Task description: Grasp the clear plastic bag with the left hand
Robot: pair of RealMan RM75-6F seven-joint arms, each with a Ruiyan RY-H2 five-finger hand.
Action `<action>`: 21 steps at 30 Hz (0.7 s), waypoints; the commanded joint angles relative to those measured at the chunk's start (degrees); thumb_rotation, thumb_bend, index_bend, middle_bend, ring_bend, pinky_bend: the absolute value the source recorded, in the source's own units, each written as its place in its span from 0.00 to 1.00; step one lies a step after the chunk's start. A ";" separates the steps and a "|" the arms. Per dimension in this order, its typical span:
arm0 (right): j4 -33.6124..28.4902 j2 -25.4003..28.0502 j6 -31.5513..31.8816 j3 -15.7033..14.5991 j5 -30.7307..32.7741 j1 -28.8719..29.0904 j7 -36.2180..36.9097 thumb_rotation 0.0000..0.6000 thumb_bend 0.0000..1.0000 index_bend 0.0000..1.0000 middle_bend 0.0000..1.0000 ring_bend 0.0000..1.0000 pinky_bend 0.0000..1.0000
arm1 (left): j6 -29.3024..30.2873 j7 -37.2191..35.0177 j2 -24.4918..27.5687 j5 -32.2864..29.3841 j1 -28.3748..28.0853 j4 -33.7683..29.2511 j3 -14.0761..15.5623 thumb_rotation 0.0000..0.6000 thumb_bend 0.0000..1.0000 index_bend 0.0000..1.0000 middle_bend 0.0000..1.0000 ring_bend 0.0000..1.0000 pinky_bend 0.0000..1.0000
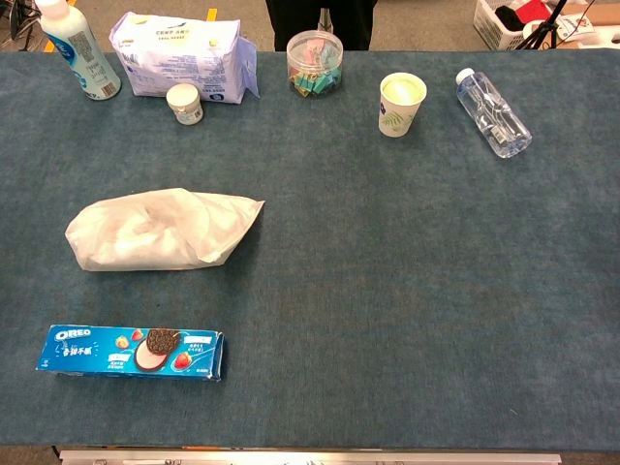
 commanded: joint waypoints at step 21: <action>0.75 0.00 -0.23 0.52 -0.03 0.62 2.38 1.00 0.12 0.41 0.34 0.16 0.29 | -2.63 -2.39 0.71 2.41 -0.64 0.73 2.57 1.00 0.10 0.32 0.14 0.12 0.31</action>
